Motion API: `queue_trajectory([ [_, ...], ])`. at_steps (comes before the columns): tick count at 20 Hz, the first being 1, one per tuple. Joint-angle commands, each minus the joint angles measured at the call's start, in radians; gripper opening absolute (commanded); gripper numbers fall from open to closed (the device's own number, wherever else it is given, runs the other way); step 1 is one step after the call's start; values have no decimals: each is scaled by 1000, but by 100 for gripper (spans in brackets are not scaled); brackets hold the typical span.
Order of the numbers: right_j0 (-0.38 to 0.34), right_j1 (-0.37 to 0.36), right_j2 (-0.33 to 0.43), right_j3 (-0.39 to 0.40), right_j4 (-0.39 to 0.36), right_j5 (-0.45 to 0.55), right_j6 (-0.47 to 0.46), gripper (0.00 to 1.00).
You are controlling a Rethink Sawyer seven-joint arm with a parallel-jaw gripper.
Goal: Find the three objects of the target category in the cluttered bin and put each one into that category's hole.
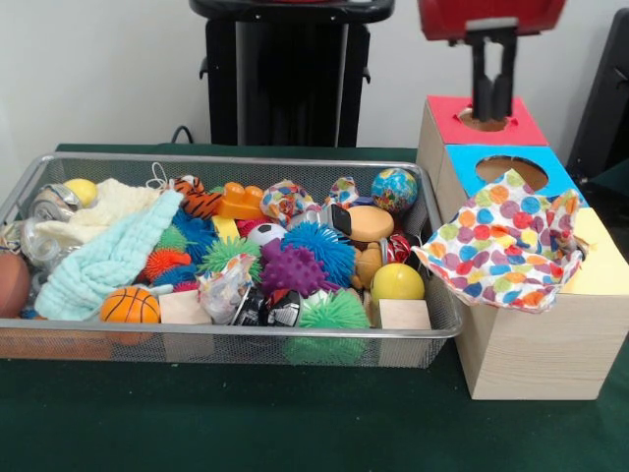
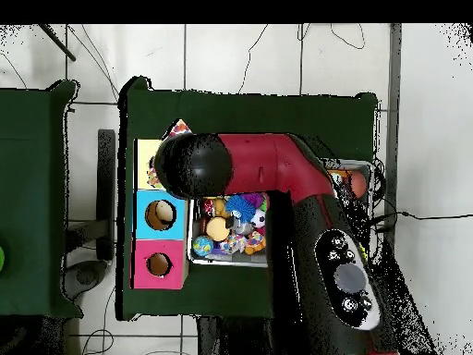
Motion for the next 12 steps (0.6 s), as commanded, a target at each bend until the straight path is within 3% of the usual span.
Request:
queue_trajectory([
  [1, -110, -59, 53, 188, -21, 8, -173, 0],
  [11, -213, -88, 109, 280, -88, -105, -216, 0],
  [12, -219, -92, 112, 288, -97, -115, -211, 100],
])
